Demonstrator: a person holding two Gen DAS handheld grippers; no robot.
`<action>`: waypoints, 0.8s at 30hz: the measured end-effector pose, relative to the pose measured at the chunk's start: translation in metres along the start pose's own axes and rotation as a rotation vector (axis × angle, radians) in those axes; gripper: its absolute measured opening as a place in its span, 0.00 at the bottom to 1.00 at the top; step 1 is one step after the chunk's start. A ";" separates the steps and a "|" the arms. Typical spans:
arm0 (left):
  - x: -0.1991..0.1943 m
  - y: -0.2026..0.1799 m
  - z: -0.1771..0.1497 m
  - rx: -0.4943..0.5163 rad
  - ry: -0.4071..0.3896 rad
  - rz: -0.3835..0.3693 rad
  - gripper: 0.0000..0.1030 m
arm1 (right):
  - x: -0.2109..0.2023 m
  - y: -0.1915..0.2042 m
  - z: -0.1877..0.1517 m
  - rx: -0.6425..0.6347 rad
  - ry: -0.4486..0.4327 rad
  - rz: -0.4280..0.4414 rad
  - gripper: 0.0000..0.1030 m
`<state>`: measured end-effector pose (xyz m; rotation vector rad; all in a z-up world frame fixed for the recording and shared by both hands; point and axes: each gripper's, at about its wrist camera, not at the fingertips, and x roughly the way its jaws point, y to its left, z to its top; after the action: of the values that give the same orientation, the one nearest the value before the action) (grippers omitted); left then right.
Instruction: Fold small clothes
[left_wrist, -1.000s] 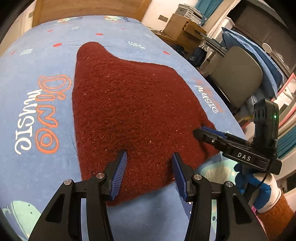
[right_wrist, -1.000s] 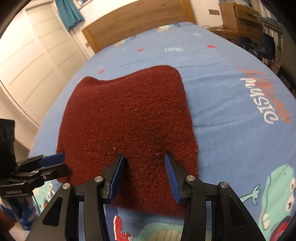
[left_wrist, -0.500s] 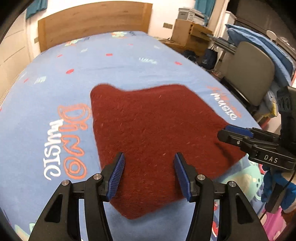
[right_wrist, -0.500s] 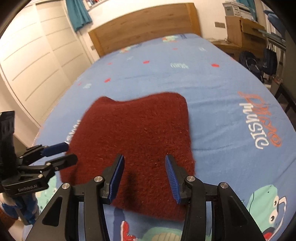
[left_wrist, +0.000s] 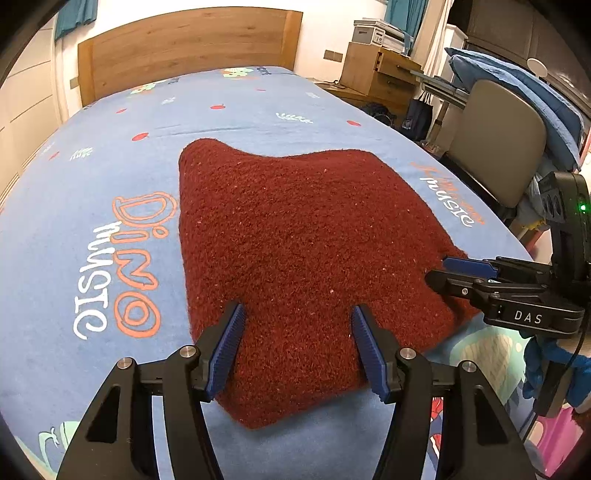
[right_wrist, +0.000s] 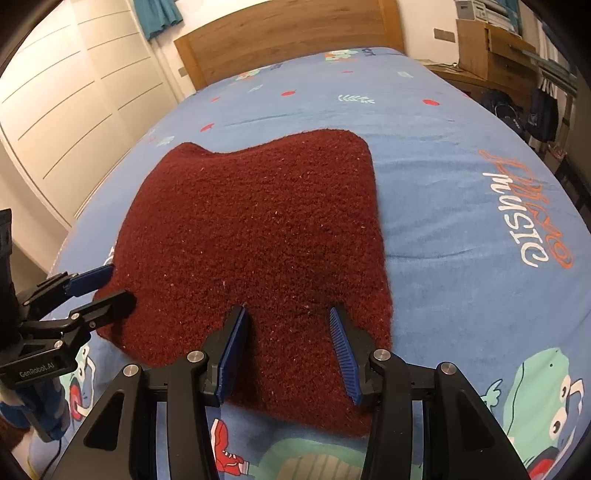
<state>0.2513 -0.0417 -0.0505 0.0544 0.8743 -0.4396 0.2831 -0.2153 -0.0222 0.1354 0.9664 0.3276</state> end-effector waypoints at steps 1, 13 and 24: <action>-0.002 0.003 -0.002 0.000 -0.001 -0.003 0.53 | 0.000 -0.001 0.000 0.002 0.001 0.000 0.47; -0.006 0.008 -0.004 0.007 0.007 -0.011 0.53 | 0.000 0.005 -0.006 -0.001 0.037 -0.031 0.47; -0.008 0.008 -0.005 0.008 0.017 -0.011 0.53 | -0.001 0.003 -0.010 0.008 0.053 -0.042 0.47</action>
<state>0.2467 -0.0310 -0.0484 0.0608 0.8896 -0.4538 0.2739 -0.2128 -0.0259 0.1144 1.0218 0.2898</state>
